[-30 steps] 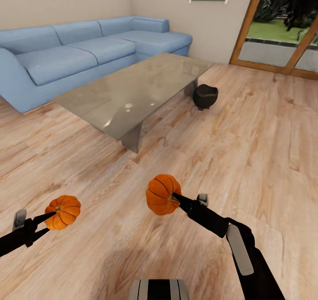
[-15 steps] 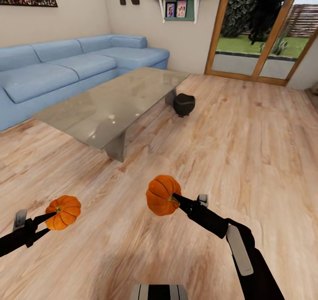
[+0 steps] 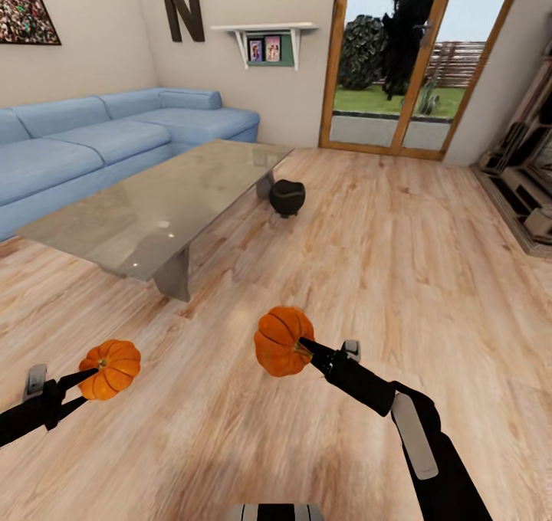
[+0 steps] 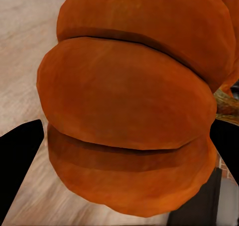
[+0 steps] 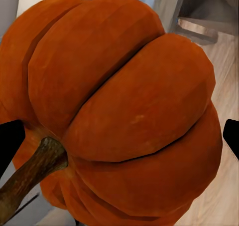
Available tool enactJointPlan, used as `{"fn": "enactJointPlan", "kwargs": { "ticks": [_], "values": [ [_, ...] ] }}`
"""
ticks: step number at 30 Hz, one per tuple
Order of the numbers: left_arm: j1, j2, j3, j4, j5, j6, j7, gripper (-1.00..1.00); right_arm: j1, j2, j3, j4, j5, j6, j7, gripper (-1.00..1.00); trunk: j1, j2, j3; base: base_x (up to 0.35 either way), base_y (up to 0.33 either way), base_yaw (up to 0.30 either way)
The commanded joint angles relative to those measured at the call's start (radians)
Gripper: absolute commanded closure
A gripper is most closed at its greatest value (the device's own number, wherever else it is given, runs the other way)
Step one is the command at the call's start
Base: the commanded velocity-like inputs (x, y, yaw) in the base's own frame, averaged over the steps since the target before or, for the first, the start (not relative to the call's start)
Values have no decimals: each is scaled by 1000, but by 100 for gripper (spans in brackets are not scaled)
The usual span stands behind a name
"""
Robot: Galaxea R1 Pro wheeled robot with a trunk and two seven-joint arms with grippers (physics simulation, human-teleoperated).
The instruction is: Place each of the two pumpkins and all three candles from the living room inside a cabinet in the living room (use any cabinet), then make sure every cabinet is closed, and position the cauldron so it is next to a table in the living room.
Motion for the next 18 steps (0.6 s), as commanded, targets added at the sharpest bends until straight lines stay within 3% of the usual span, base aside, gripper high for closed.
{"fn": "enactJointPlan", "kwargs": {
  "ticks": [1,14,18],
  "values": [
    [0,0,1,0,8,4,-1,100,0,0,0,0,-4,1,-1,100,0,0,5,0,0,-257],
    [0,0,1,0,8,4,-1,100,0,1,0,3,-4,-2,-2,100,-6,3,64,0,0,-257],
    [0,0,1,0,8,4,-1,100,0,1,-1,17,-4,-5,-2,100,-8,4,82,-193,0,-257]
  ]
}}
